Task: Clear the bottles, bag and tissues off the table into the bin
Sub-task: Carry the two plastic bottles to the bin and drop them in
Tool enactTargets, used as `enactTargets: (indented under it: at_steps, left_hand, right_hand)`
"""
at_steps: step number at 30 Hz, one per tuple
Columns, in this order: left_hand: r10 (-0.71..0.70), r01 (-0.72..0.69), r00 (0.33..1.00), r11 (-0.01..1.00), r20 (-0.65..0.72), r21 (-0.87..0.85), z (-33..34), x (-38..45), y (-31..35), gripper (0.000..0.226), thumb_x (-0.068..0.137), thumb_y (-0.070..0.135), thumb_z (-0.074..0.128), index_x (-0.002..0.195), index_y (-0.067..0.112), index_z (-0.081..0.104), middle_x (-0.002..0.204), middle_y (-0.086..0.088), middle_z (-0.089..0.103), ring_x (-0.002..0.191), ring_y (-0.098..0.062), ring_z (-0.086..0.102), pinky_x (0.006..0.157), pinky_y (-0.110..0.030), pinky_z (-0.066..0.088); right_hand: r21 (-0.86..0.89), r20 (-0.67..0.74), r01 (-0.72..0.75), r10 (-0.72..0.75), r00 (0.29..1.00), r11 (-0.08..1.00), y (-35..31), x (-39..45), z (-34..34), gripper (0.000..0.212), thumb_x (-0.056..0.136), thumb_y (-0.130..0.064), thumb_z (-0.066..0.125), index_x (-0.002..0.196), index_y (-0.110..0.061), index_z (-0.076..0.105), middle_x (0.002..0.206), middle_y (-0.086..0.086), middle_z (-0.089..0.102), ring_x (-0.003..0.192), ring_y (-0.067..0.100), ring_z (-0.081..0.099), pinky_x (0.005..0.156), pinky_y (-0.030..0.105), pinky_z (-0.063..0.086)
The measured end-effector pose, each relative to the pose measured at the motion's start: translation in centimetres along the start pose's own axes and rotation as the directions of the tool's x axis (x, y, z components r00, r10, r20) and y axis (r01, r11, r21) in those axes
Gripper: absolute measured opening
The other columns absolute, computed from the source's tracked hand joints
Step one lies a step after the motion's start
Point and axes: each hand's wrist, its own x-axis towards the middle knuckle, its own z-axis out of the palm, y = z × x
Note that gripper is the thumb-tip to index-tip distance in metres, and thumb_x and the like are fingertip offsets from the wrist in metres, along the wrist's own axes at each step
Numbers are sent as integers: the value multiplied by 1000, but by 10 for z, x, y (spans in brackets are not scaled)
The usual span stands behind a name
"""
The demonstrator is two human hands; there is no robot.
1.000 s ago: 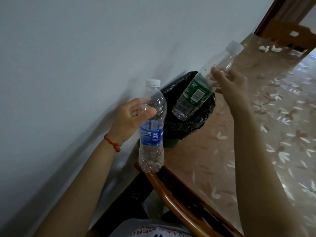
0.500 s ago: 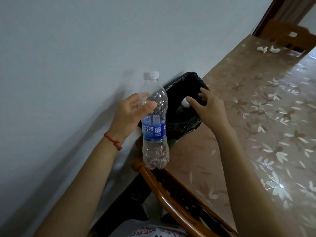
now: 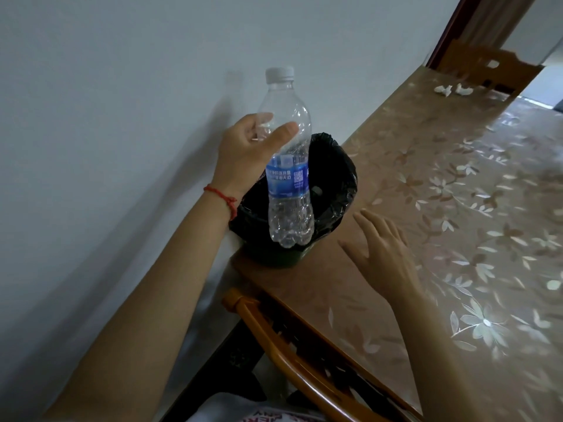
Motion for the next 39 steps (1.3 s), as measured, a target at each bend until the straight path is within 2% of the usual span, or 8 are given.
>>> enactTargets:
  at_steps: [5, 10, 15, 21, 24, 28, 33, 39]
  left_hand:
    - [42, -41, 999, 999, -24, 35, 16, 22, 8, 84, 50, 65, 62, 117, 15, 55, 107, -4, 64, 97, -19, 64, 85, -30, 53]
    - [57, -52, 997, 993, -50, 109, 29, 38, -3, 73, 69, 49, 72, 126, 11, 49, 108, 1, 57, 93, -8, 56, 71, -9, 46]
    - [1, 0, 1000, 979, -4, 206, 39, 40, -25, 72, 75, 43, 70, 132, 10, 42, 120, -5, 56, 100, -13, 53, 83, -23, 44]
    - [-65, 61, 998, 981, 17, 183, 40, 31, -34, 78, 77, 41, 69, 140, 12, 33, 132, -10, 50, 114, -17, 51, 91, -24, 41]
    - [-21, 19, 1000, 982, 7, 187, 39, 18, -29, 71, 78, 38, 69, 137, 14, 37, 135, -8, 49, 121, -17, 49, 94, -24, 40]
    - [130, -138, 990, 956, 47, 258, 40, -11, -27, 65, 78, 39, 67, 134, 14, 43, 135, -5, 51, 123, -14, 47, 100, -24, 37]
    - [297, -394, 915, 802, 274, 449, 53, -48, -45, 69, 79, 50, 56, 132, 7, 45, 136, -12, 50, 128, -23, 43, 107, -28, 31]
    - [395, -680, 733, 436, 553, 590, 78, -78, -85, 61, 84, 49, 44, 128, 7, 51, 132, -12, 55, 127, -27, 47, 106, -44, 35]
  right_hand:
    - [6, 3, -47, 47, 999, 999, 8, -13, -1, 64, 85, -56, 36, 125, -9, 53, 130, 10, 56, 119, 29, 52, 97, 44, 41]
    - [7, 26, -50, 50, 998, 999, 8, -19, 2, 62, 85, -55, 38, 126, -11, 52, 131, 8, 55, 120, 27, 51, 97, 44, 41]
    - [5, 56, -51, 50, 997, 999, 6, -23, 6, 63, 85, -56, 36, 126, -12, 52, 132, 8, 54, 121, 27, 50, 99, 45, 39]
    - [3, 79, -32, 32, 996, 999, 5, -23, 8, 63, 85, -56, 36, 125, -11, 53, 131, 9, 55, 121, 28, 51, 99, 43, 39]
    - [18, 85, -33, 31, 996, 999, 7, -23, 9, 63, 85, -56, 37, 127, -12, 52, 132, 8, 54, 123, 28, 49, 100, 43, 38]
    - [26, 79, -41, 39, 996, 999, 6, -27, 9, 63, 84, -56, 39, 127, -12, 52, 133, 9, 54, 123, 28, 50, 100, 43, 38]
    - [39, 102, -71, 66, 993, 997, 10, -37, 10, 68, 85, -58, 33, 130, -11, 49, 137, 10, 50, 126, 27, 46, 103, 42, 35]
    - [-8, 85, -158, 158, 984, 987, 19, -58, 12, 65, 86, -57, 35, 129, -10, 50, 134, 11, 52, 123, 28, 49, 101, 42, 38]
